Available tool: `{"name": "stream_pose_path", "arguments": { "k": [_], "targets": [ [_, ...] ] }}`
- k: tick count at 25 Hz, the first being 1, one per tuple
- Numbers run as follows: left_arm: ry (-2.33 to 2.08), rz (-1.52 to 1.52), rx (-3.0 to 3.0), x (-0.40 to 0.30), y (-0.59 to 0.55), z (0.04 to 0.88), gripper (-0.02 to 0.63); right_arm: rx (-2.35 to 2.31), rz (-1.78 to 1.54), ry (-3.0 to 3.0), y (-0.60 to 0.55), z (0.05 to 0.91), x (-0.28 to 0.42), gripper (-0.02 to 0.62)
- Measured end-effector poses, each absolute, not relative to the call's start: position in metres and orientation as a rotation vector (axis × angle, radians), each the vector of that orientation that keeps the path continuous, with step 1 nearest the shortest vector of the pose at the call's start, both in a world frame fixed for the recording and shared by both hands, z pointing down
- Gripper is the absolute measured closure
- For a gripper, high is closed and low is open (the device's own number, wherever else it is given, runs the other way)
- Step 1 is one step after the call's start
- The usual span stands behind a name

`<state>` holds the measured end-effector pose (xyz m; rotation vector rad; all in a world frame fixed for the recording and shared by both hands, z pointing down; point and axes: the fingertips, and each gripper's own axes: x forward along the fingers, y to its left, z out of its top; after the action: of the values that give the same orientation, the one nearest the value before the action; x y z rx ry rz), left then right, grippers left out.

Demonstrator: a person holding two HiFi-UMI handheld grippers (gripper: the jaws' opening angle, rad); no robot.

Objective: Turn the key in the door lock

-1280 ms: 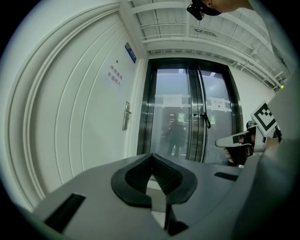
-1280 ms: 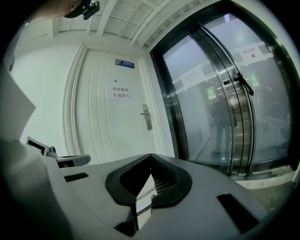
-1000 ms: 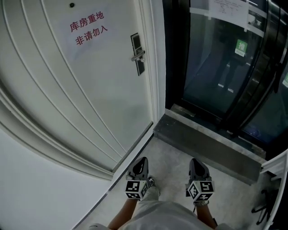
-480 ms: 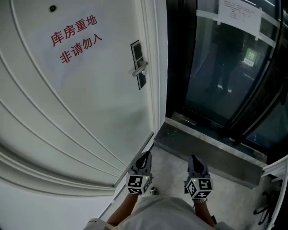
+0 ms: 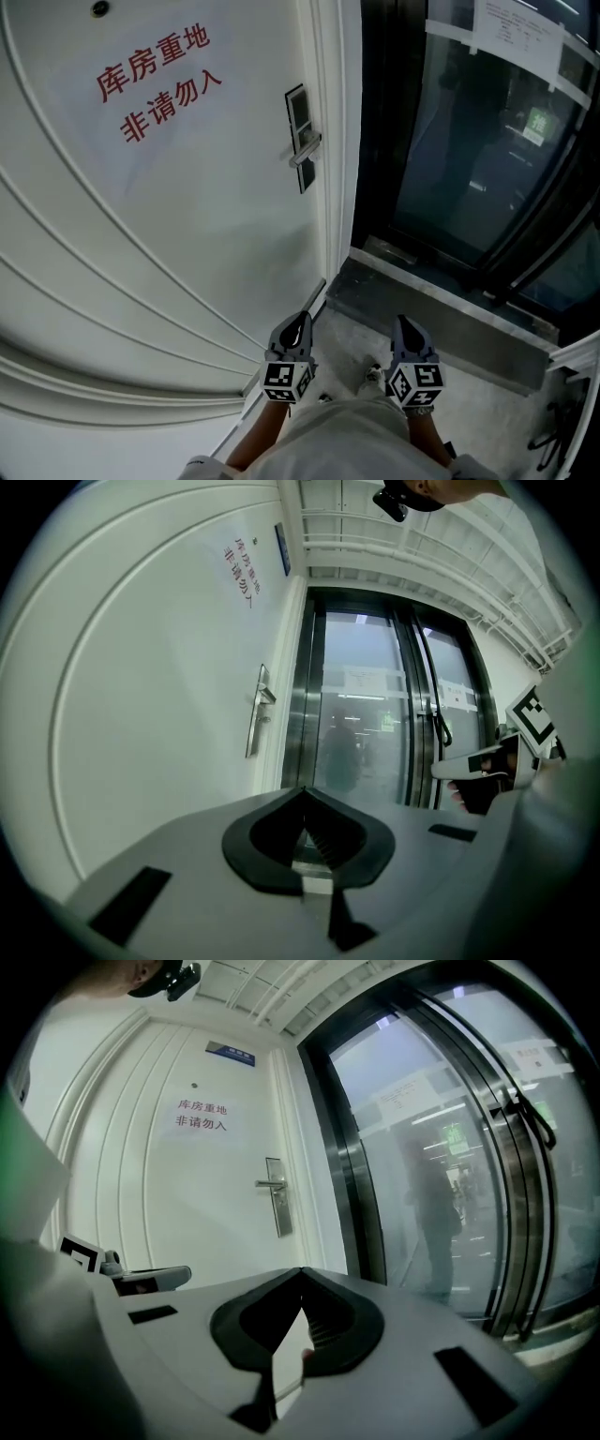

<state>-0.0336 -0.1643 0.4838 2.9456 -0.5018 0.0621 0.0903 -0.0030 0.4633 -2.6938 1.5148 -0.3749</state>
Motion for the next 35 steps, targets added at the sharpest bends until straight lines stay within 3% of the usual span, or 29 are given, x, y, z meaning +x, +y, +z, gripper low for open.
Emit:
{"name": "stream_pose_path", "arguments": {
  "k": [10, 24, 35],
  "targets": [
    [-0.785, 0.121, 2.864, -0.039, -0.217, 0.503, 0.597, -2.549, -0.404, 1.752, -0.081, 0.476, 0.122, 0.594],
    [-1.095, 0.063, 2.797, 0.044, -0.286, 0.48, 0.597, -2.355, -0.359, 2.098, -0.205, 0.466, 0.222, 0.594],
    [-1.349, 0.003, 2.737, 0.087, -0.317, 0.47, 0.597, -2.216, 0.005, 2.49, -0.281, 0.443, 0.257, 0.594]
  ]
}}
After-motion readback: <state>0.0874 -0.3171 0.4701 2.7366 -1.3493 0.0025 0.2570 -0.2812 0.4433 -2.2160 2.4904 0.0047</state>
